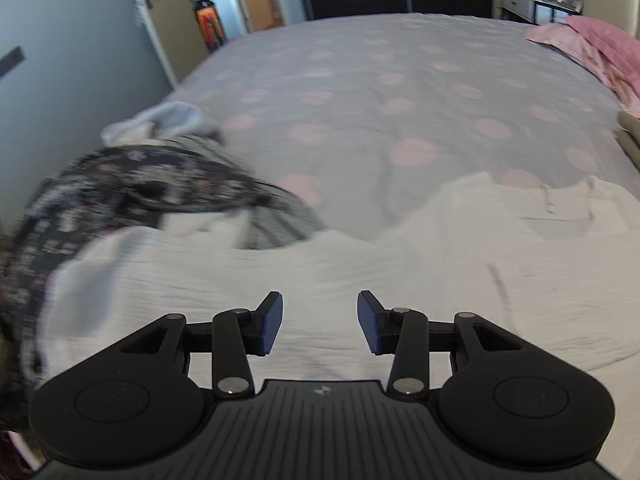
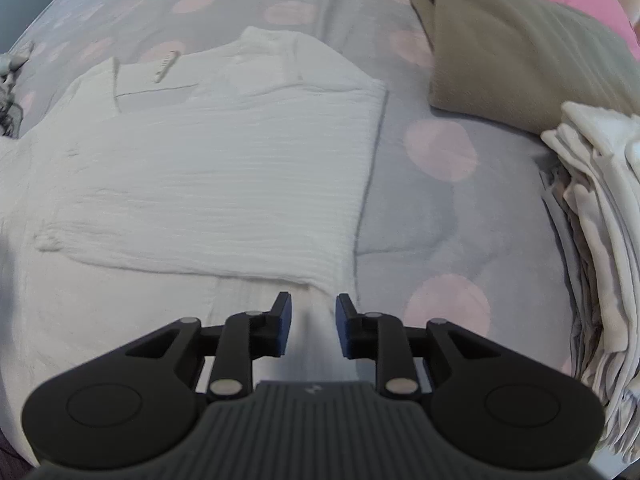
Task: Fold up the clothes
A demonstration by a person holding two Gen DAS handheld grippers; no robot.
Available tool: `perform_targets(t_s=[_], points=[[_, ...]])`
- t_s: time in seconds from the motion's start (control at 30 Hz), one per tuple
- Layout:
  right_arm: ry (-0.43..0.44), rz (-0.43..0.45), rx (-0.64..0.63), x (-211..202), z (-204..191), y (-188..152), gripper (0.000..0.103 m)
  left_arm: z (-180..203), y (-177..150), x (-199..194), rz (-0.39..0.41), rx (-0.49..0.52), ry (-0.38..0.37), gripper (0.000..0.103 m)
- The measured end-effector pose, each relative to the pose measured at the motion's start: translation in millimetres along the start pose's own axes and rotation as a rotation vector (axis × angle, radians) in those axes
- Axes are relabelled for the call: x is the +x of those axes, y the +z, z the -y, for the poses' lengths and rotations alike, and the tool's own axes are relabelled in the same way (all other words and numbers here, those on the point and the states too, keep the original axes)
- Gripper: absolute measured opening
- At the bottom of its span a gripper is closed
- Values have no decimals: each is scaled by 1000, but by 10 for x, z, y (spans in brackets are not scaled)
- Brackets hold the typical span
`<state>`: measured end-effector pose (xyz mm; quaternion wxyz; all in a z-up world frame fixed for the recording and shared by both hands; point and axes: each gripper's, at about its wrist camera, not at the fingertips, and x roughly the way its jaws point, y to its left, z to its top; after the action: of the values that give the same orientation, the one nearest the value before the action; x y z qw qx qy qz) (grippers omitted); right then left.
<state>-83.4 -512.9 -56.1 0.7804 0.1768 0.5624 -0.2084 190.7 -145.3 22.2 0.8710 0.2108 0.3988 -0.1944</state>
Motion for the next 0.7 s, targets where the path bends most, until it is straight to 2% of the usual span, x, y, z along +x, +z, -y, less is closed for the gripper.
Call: perform_targets(t_s=[0.2, 0.33, 0.47, 0.63, 0.7], points=[[22, -11, -51, -51, -188, -19, 34, -748, 11, -261, 90, -40, 46, 43], [24, -22, -71, -34, -304, -14, 35, -1165, -66, -358, 144, -105, 63, 44], [29, -23, -84, -26, -396, 23, 44, -1429, -228, -275, 131, -109, 92, 47], [37, -39, -78, 28, -481, 54, 44, -1541, -403, -49, 83, -57, 130, 47], [34, -48, -83, 63, -515, 43, 44, -1559, -435, 37, 73, -52, 171, 46]])
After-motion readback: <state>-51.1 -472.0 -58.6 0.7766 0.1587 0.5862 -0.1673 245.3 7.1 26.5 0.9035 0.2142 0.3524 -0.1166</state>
